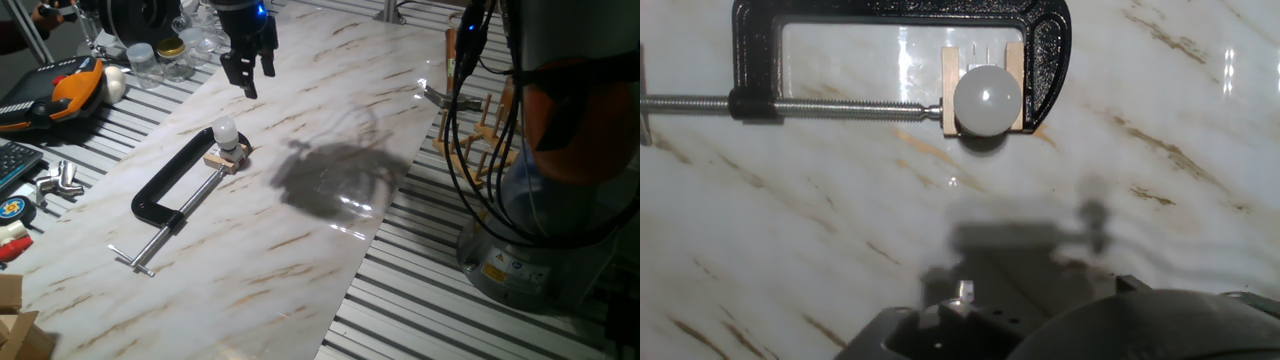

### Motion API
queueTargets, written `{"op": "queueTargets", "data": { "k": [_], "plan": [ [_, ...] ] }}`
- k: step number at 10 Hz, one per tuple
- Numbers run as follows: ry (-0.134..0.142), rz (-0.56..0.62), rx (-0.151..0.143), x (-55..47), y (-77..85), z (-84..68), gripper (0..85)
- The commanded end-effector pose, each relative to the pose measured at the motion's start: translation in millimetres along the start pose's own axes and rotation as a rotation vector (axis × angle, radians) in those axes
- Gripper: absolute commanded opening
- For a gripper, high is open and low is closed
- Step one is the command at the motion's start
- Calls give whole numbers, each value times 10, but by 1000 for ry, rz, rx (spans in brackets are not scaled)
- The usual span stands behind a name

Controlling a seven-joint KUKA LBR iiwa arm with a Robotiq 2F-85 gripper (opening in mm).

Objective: Take out the light bulb by rotating it

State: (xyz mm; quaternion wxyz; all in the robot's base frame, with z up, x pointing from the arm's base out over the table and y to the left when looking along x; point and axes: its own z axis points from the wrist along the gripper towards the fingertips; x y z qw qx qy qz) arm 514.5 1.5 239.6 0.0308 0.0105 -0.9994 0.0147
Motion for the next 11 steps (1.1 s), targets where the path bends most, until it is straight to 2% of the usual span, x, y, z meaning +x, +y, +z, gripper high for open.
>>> {"op": "queueTargets", "data": {
  "k": [1, 11],
  "plan": [
    [-2, 0, 1, -1, 1, 0, 0],
    [-13, 14, 4, -4, 1, 22, 0]
  ]
}}
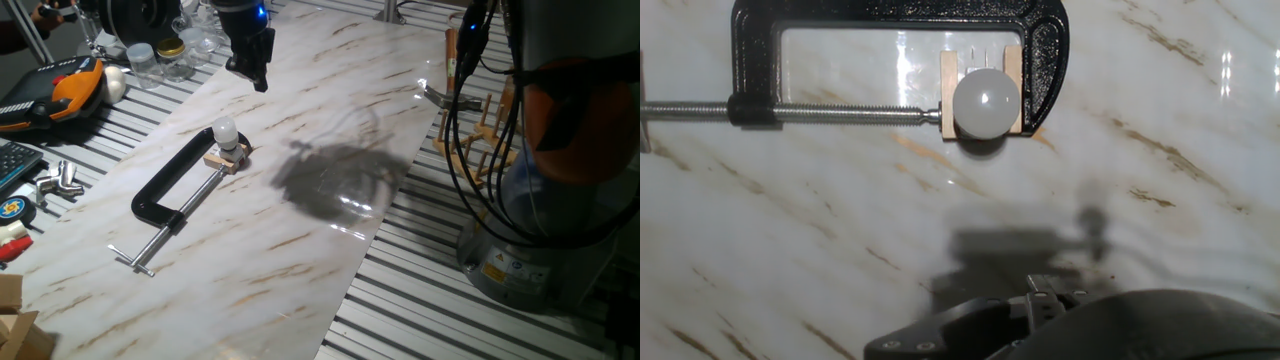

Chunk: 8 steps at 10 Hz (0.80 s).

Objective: Take out the light bulb by rotating it

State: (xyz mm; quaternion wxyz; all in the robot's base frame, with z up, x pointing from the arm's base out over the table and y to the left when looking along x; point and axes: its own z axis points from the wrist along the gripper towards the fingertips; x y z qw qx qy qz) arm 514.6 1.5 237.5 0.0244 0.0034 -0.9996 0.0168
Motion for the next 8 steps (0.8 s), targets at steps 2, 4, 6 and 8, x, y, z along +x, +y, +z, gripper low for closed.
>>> {"op": "queueTargets", "data": {
  "k": [2, 4, 6, 8],
  "plan": [
    [-2, 9, -2, 8, 11, 8, 0],
    [-6, 27, -3, 30, 39, 39, 0],
    [-28, 49, 10, 33, 63, 88, 0],
    [-32, 70, -4, 41, 39, 138, 0]
  ]
}}
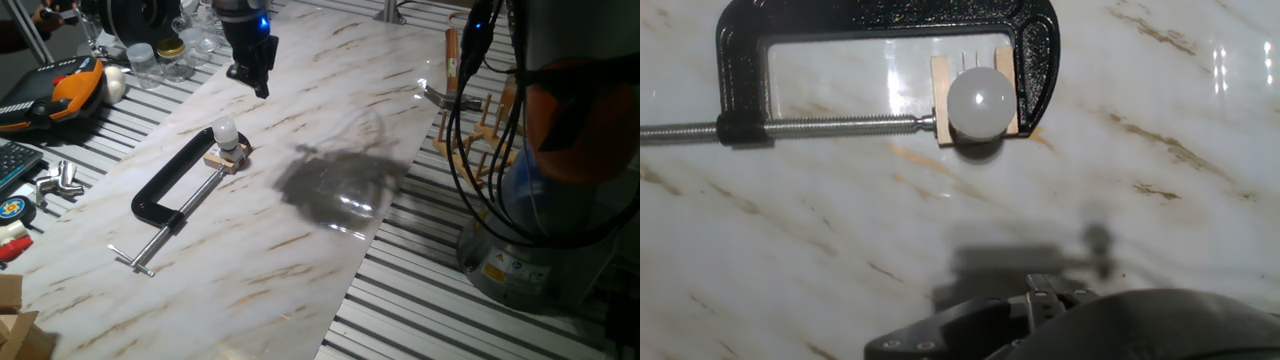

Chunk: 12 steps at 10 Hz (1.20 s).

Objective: Take out the light bulb by rotating it

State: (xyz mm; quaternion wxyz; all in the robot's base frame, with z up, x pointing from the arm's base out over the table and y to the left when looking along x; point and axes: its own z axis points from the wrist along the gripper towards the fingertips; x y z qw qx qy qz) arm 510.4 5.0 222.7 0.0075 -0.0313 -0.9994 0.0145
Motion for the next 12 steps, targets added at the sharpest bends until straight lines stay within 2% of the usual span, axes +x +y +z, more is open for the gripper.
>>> {"op": "queueTargets", "data": {
  "k": [1, 4, 5, 7, 12],
  "plan": [
    [-3, 4, -12, -22, 7, 40, 0],
    [-7, 24, -18, -209, 74, 88, 0],
    [-11, 34, -13, -272, 107, 73, 0],
    [1, 38, 1, -425, 135, 2, 0],
    [-2, 38, -9, -633, 176, 72, 0]
  ]
}}
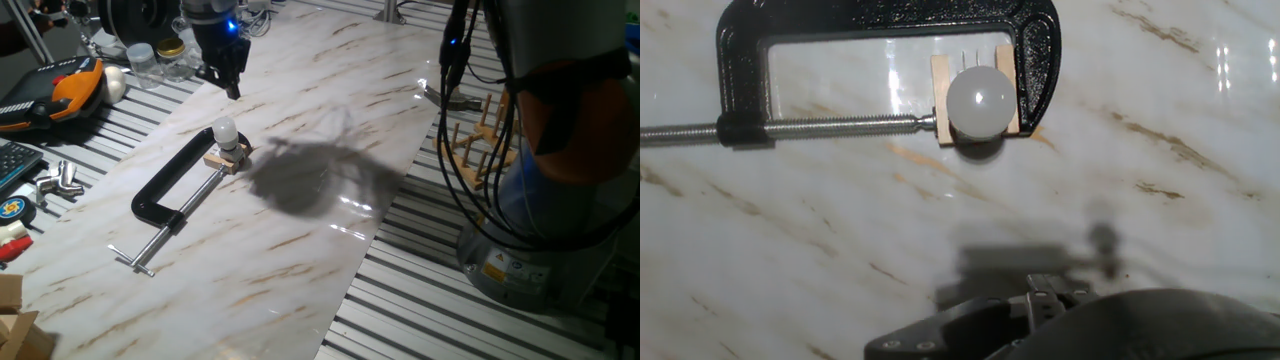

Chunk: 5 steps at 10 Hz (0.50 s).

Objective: Take out the light bulb by rotating it

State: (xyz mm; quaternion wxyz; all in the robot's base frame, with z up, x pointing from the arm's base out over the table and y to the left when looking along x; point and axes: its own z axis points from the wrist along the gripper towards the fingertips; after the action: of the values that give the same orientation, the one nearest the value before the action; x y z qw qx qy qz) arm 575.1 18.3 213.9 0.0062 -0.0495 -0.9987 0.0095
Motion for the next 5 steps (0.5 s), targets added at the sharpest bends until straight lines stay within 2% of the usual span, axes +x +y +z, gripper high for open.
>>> {"op": "queueTargets", "data": {
  "k": [1, 3, 5],
  "plan": [
    [0, -1, -5, -24, 5, 17, 0],
    [-2, 9, -9, -59, 26, 74, 0],
    [3, 81, -3, -70, 44, 63, 0]
  ]
}}
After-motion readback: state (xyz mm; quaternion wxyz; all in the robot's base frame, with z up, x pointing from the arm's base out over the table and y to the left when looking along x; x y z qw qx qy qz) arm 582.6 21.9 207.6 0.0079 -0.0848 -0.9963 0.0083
